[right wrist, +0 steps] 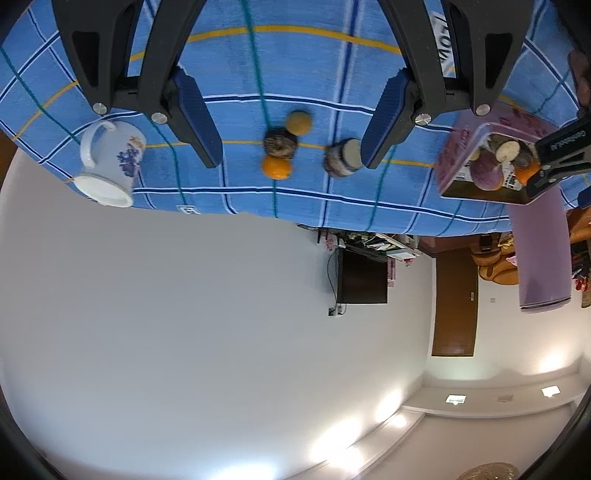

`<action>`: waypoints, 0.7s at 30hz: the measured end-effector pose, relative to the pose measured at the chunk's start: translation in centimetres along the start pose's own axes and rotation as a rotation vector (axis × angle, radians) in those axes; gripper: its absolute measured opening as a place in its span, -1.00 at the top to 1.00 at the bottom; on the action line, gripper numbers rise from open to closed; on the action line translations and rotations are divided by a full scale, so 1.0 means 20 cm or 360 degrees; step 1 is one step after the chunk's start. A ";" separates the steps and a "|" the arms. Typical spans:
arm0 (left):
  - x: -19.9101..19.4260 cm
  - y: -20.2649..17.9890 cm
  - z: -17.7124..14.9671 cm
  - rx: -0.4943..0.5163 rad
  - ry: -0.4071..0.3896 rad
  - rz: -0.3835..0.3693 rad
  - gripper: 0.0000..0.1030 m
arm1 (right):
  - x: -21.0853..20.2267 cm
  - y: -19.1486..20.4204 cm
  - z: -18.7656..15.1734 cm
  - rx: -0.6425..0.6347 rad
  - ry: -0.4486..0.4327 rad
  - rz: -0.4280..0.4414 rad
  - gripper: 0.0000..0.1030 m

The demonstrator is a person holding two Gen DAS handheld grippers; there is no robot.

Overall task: Organize fruits
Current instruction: 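Move both open tools back toward the remaining fruits, then grasp a small yellow fruit with the right tool while the left tool approaches the sugarcane piece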

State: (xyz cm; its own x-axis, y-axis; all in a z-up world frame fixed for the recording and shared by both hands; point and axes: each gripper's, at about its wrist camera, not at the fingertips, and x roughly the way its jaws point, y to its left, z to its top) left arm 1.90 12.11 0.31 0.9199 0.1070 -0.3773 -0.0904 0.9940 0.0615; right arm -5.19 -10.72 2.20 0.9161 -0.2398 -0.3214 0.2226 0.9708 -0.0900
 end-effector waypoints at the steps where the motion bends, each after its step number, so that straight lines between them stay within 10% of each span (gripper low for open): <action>1: -0.01 0.00 0.00 -0.0001 0.0002 -0.0003 -1.00 | 0.00 -0.03 0.00 0.0000 0.0002 -0.0009 -0.52; 21: -0.09 -0.42 -0.05 0.0199 0.0152 -0.0270 -1.00 | 0.05 -0.51 -0.05 0.0085 0.0130 -0.0230 -0.52</action>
State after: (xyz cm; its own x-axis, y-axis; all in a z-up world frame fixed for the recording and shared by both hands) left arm 0.68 3.60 -0.40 0.8770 -0.0540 -0.4774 0.1160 0.9881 0.1012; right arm -6.83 -20.81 1.89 0.8435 -0.3749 -0.3848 0.3695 0.9248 -0.0910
